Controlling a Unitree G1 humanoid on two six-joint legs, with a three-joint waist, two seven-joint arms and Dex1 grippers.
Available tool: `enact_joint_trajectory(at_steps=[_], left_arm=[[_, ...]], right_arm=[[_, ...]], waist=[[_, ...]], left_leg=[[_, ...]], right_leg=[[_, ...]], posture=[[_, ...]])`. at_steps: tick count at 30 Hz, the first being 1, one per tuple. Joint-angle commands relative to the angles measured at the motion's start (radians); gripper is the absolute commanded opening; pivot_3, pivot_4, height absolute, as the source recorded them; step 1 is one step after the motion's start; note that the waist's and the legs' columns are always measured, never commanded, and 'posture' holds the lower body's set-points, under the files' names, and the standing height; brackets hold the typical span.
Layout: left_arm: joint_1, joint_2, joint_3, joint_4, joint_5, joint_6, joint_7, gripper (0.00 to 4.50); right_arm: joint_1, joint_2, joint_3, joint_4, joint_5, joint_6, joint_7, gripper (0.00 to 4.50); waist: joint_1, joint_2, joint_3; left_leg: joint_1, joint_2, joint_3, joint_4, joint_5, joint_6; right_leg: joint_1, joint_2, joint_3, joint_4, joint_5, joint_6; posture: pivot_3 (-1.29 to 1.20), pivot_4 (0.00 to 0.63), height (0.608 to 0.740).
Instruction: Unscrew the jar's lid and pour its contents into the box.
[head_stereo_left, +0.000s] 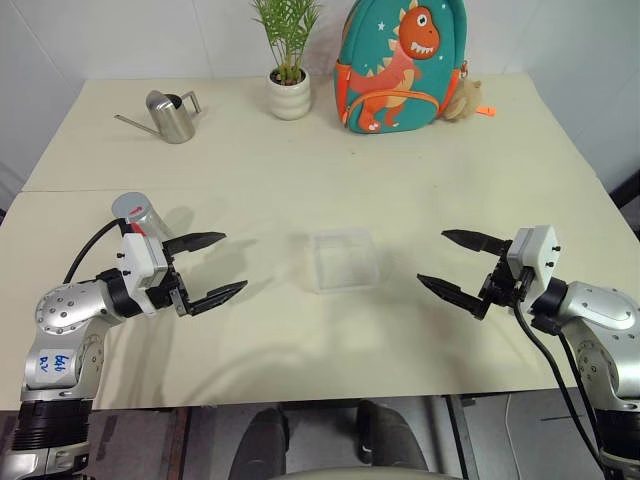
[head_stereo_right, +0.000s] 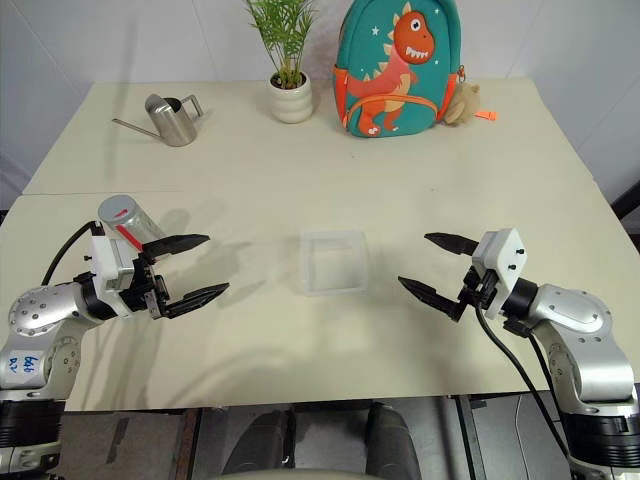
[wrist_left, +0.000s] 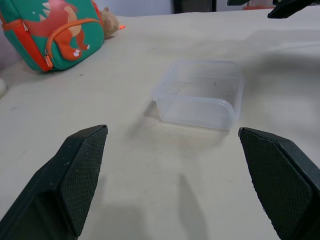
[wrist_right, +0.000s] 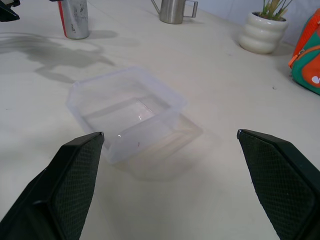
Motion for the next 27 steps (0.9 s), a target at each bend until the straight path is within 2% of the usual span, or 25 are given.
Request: enact_joint_trajectory(at_steps=[1, 7, 11, 14, 17, 19, 24, 27], left_arm=[[0.036, 0.007, 0.047, -0.064, -0.009, -0.003, 0.033, 4.47], [0.215, -0.045, 0.127, -0.178, 0.018, -0.018, 0.16, 4.47], [0.34, -0.2, 0.188, -0.238, 0.144, -0.055, 0.421, 4.47], [0.363, -0.354, 0.215, -0.303, 0.174, -0.008, 0.641, 4.47], [0.354, -0.484, 0.218, -0.325, 0.215, 0.022, 0.825, 4.47], [0.335, -0.531, 0.213, -0.317, 0.242, 0.021, 0.9, 4.47], [0.21, -0.51, 0.158, -0.236, 0.406, 0.044, 1.038, 4.47], [0.128, -0.527, 0.153, -0.183, 0.442, 0.033, 1.114, 4.47]], right_arm=[[-0.008, -0.023, -0.031, -0.024, 0.024, -0.01, 0.023, 4.5], [-0.081, 0.01, 0.031, 0.033, 0.01, -0.039, 0.065, 4.5], [-0.145, 0.049, 0.082, 0.088, -0.006, -0.066, 0.087, 4.5], [-0.182, 0.069, 0.111, 0.104, -0.007, -0.071, 0.099, 4.5], [-0.22, 0.09, 0.138, 0.115, -0.01, -0.064, 0.1, 4.5], [-0.239, 0.102, 0.152, 0.117, -0.014, -0.055, 0.091, 4.5], [-0.298, 0.125, 0.197, 0.069, -0.005, 0.053, 0.038, 4.5], [-0.314, 0.143, 0.219, 0.031, 0.0, 0.102, 0.005, 4.5]], waist=[[-0.001, 0.0, 0.0], [-0.015, 0.0, 0.0], [-0.01, 0.0, 0.0], [0.0, -0.001, 0.0], [0.014, -0.001, 0.0], [0.016, -0.002, -0.001], [0.017, -0.002, -0.001], [0.016, -0.003, -0.001]], left_leg=[[0.0, 0.0, 0.0, 0.0, 0.0, 0.0], [0.001, 0.001, 0.003, 0.0, -0.001, 0.0], [0.002, 0.002, 0.005, 0.0, -0.001, 0.0], [0.001, 0.001, 0.005, 0.002, -0.001, 0.0], [0.001, 0.001, 0.005, 0.003, -0.001, 0.0], [0.001, 0.001, 0.006, 0.003, -0.001, 0.0], [0.001, 0.002, 0.006, 0.004, -0.001, 0.0], [0.001, 0.003, 0.006, 0.004, -0.001, -0.001]], right_leg=[[0.0, 0.0, 0.0, 0.0, 0.0, 0.0], [-0.001, 0.001, 0.003, 0.0, 0.0, 0.0], [-0.001, 0.001, 0.004, -0.001, 0.0, 0.0], [-0.001, 0.001, 0.006, -0.001, 0.002, 0.002], [-0.001, 0.001, 0.006, -0.001, 0.003, 0.002], [-0.001, 0.002, 0.007, -0.001, 0.004, 0.001], [-0.001, 0.003, 0.007, -0.001, 0.005, 0.0], [-0.002, 0.004, 0.007, -0.001, 0.006, -0.001]], posture=[[0.0, 0.15, 0.74], [0.0, 0.15, 0.74], [0.0, 0.15, 0.74], [0.0, 0.15, 0.74], [0.0, 0.15, 0.74], [0.0, 0.15, 0.74], [0.0, 0.15, 0.74], [0.0, 0.15, 0.74]])
